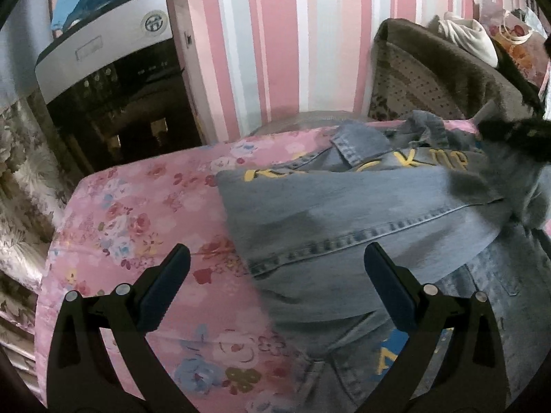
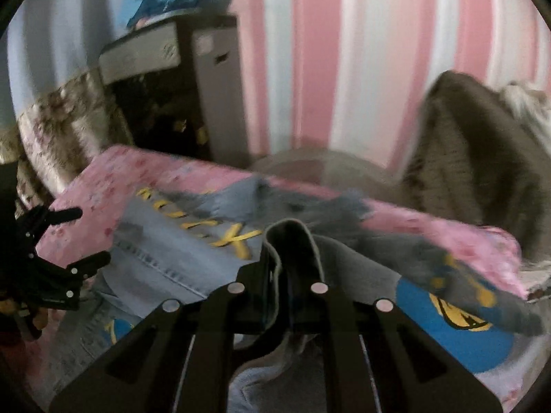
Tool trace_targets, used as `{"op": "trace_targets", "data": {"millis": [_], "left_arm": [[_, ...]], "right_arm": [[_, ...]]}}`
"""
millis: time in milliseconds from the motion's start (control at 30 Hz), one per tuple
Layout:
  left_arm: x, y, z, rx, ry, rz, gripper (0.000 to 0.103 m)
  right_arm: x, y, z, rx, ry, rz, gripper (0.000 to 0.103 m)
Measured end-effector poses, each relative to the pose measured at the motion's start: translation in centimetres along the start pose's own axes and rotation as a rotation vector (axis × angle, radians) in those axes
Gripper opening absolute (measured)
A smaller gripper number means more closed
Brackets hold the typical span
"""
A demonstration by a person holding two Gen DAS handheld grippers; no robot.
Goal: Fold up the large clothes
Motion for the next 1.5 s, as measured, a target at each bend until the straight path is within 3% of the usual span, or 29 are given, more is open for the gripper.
{"op": "trace_targets", "data": {"millis": [133,233,300,367,400,567,667,900,1100,1267,1300,1367,1400,1467,1500], "left_arm": [[1.0,0.5,0.7,-0.011,-0.003,0.026,0.100],[1.6,0.8,1.0,-0.017,0.003,0.045,0.100],[1.9,0.9,1.0,-0.020,0.003,0.054,0.100],[2.1,0.9,0.9,-0.020,0.002,0.060,0.100],[2.1,0.9,0.9,-0.022,0.001,0.061,0.100],[1.8,0.7,0.4,-0.025,0.009,0.056,0.100],[1.2,0.4,-0.4,-0.010,0.008,0.048,0.100],[0.0,-1.5,-4.0,0.009,0.059,0.020,0.100],[0.6,-2.7,-10.3,0.067,0.141,0.022,0.100],[2.6,-2.4,-15.4,0.142,0.160,0.050,0.100],[2.9,-2.3,-15.8,0.150,0.158,0.052,0.097],[3.7,-2.1,-16.6,0.159,0.179,0.068,0.065],[4.1,-2.1,-16.8,0.149,0.210,0.087,0.036],[3.9,-2.3,-16.3,0.101,0.234,0.087,0.021],[3.2,-2.6,-15.8,0.090,0.234,0.058,0.004]], "right_arm": [[3.9,2.2,1.4,-0.012,-0.024,0.093,0.008],[4.9,3.5,1.4,0.003,-0.042,0.116,0.010],[4.7,3.3,1.1,0.024,-0.052,0.120,0.023],[4.0,2.8,1.1,0.045,-0.074,0.118,0.056],[3.6,2.5,1.2,0.046,-0.082,0.106,0.059],[0.5,1.1,1.5,0.062,-0.133,0.055,0.062],[-1.4,0.9,0.9,0.049,-0.100,0.026,0.062],[-7.7,1.5,-3.6,0.026,0.038,-0.056,0.062],[-12.6,2.6,-10.2,0.105,0.170,-0.110,0.062],[-13.9,4.5,-14.1,0.163,0.240,-0.101,0.062],[-13.8,5.1,-14.8,0.172,0.248,-0.090,0.062],[-13.5,6.0,-15.7,0.189,0.254,-0.074,0.062],[-13.1,6.5,-16.1,0.201,0.255,-0.066,0.062],[-12.9,7.2,-16.5,0.213,0.256,-0.060,0.062],[-12.6,7.4,-16.7,0.217,0.256,-0.056,0.062]]}}
Point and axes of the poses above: each gripper's, at about its wrist camera, not at the fingertips, and x roughly the way its jaws point, z to its left, y to its underside, the point moved 2 cm from there along x, roughly the way its jaws point, and after that the axes turned 13 degrees about -z, right-handed, at the moved point
